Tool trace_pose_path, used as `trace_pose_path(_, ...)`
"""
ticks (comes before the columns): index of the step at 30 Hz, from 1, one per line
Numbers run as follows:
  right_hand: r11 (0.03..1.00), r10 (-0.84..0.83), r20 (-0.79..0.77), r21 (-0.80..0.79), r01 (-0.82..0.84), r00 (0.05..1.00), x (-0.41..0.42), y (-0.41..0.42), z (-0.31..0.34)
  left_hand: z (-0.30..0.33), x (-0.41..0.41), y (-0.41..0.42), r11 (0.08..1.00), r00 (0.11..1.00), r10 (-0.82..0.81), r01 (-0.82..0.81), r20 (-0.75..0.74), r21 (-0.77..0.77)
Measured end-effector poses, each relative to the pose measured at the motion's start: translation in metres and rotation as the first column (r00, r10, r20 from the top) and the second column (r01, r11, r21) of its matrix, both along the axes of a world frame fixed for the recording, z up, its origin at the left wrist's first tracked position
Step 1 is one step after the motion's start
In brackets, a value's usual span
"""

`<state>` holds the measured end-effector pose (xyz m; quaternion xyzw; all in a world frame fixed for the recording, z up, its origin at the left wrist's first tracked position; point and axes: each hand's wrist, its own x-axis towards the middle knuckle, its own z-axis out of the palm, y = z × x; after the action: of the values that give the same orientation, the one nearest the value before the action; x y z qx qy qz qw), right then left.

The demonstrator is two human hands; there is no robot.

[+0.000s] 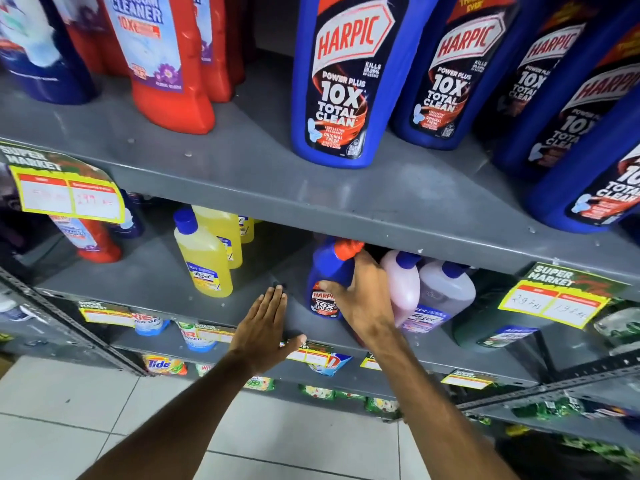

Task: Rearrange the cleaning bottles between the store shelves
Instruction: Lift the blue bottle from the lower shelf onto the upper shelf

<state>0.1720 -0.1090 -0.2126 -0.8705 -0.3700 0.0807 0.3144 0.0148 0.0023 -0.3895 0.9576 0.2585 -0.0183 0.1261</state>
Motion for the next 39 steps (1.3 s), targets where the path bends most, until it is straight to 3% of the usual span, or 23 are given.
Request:
trace_pose_path(3, 1.0, -0.02, -0.003, -0.018, 0.02, 1.0, -0.011, -0.016, 0.003, 0.014, -0.023, -0.011, 0.999, 1.0, -0.026, 0.026, 0.005, 0.038)
trace_pose_path(8, 0.991, 0.04, 0.034, 0.123, -0.044, 0.999, -0.04, -0.056, 0.04, 0.076, -0.059, -0.032, 0.993, 0.987, -0.06, 0.044, 0.151, 0.109)
trace_pose_path(14, 0.962, 0.146, 0.166, 0.207, -0.18, 0.975, -0.073, -0.103, 0.124, 0.177, -0.088, -0.052, 0.975, 0.954, -0.068, 0.001, 0.293, 0.222)
trace_pose_path(19, 0.935, 0.159, 0.268, 0.268, -0.232, 0.95, -0.085, -0.129, 0.199, 0.247, -0.094, -0.055, 0.914, 0.888, -0.186, -0.002, 0.42, 0.407)
trace_pose_path(24, 0.872, 0.169, 0.372, 0.376, -0.314, 0.913, -0.077, -0.134, 0.273, 0.309, -0.078, -0.039, 0.882, 0.831, -0.148, -0.134, 0.537, 0.451)
trace_pose_path(27, 0.843, 0.145, 0.424, 0.42, -0.336, 0.894, -0.064, -0.128, 0.309, 0.337, -0.064, -0.022, 0.88, 0.854, -0.077, -0.184, 0.515, 0.438)
trace_pose_path(31, 0.867, 0.102, 0.473, 0.39, -0.312, 0.875, -0.035, -0.11, 0.342, 0.354, -0.042, 0.003, 0.928, 0.936, 0.06, -0.18, 0.346, 0.327)
trace_pose_path(39, 0.912, 0.051, 0.401, 0.354, -0.206, 0.915, 0.03, -0.062, 0.358, 0.356, -0.016, 0.021, 0.966, 0.984, 0.065, -0.104, 0.167, 0.239)
